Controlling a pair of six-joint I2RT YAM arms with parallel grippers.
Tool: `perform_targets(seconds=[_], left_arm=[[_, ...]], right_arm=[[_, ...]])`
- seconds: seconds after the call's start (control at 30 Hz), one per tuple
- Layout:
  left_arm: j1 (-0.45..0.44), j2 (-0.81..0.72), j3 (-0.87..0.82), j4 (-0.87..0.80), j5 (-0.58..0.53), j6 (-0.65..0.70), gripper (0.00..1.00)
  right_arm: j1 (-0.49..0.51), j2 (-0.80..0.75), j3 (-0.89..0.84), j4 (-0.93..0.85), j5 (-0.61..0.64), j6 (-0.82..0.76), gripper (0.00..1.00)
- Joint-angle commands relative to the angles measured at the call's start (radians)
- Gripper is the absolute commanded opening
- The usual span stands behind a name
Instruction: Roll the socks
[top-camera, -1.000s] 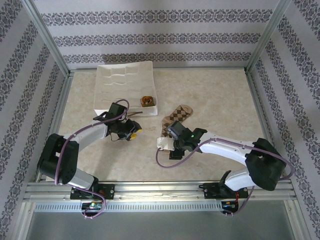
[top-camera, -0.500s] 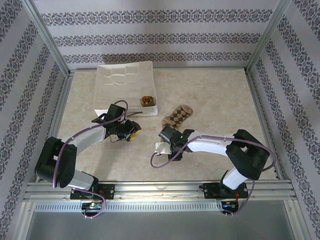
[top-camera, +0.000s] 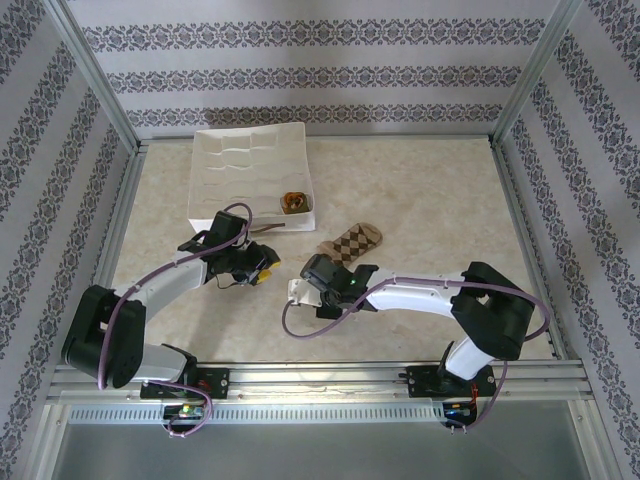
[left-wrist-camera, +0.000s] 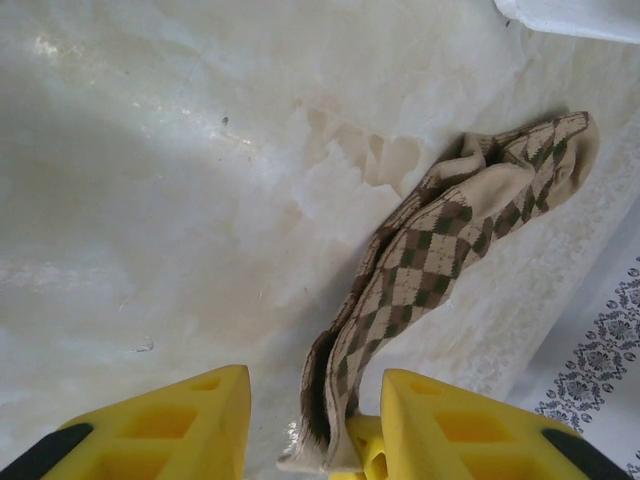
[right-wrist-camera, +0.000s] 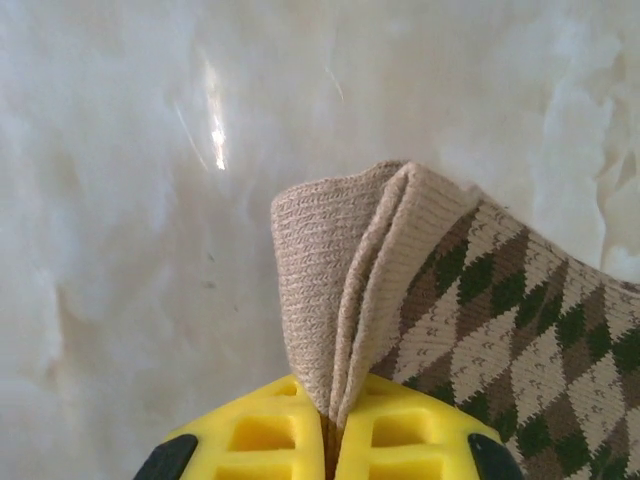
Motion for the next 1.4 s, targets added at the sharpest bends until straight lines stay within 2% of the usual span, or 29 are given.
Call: perform_targets(seconds=[0.0, 0.2, 0.37, 0.6, 0.93, 1.37], left_arm=[[0.003, -0.026, -0.014, -0.036, -0.004, -0.012, 0.38], [0.004, -0.015, 0.008, -0.091, 0.031, 0.009, 0.36], [-0.012, 0.002, 0.025, -0.114, 0.06, 0.027, 0.34], [-0.063, 0.059, 0.058, -0.098, 0.102, 0.025, 0.33], [-0.165, 0.155, 0.081, 0.02, 0.117, -0.064, 0.27], [-0.19, 0.239, 0.088, 0.146, 0.144, -0.113, 0.21]], right_arm=[[0.004, -0.036, -0.004, 0.027, -0.098, 0.162, 0.0], [-0.025, -0.059, -0.031, 0.049, -0.279, 0.309, 0.0], [-0.131, -0.05, -0.048, 0.089, -0.463, 0.443, 0.0], [-0.229, 0.059, 0.013, 0.034, -0.629, 0.484, 0.0], [-0.303, 0.159, 0.054, 0.033, -0.655, 0.535, 0.0], [-0.313, 0.203, 0.08, 0.028, -0.649, 0.54, 0.03]])
